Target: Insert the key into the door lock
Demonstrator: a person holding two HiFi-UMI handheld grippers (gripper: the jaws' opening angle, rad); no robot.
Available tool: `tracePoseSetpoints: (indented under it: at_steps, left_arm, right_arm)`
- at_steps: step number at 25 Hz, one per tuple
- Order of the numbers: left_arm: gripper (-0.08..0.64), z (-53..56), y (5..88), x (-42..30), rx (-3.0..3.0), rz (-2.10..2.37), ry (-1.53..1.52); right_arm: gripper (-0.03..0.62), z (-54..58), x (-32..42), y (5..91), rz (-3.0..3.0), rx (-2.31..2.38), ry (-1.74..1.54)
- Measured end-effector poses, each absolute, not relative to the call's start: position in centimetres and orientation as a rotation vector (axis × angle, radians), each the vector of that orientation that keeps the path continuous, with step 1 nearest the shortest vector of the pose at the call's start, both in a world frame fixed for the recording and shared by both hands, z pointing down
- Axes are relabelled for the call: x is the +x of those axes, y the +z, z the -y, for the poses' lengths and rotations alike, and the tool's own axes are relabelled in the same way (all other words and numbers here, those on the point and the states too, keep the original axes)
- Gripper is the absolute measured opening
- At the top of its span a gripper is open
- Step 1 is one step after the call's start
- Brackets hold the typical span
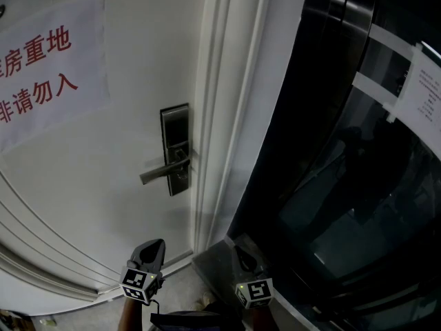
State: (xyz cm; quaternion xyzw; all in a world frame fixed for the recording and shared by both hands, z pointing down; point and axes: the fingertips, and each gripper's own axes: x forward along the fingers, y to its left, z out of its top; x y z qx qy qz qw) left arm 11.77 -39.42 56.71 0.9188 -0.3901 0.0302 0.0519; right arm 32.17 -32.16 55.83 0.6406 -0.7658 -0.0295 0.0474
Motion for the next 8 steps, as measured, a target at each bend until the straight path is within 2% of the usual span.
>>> tracePoseSetpoints:
  at_steps: [8]
  left_arm:
    - [0.002, 39.02, 56.61, 12.05, 2.803, 1.179, 0.095]
  right_arm:
    - [0.002, 31.60, 32.32, 55.73, 2.332, 1.961, -0.086]
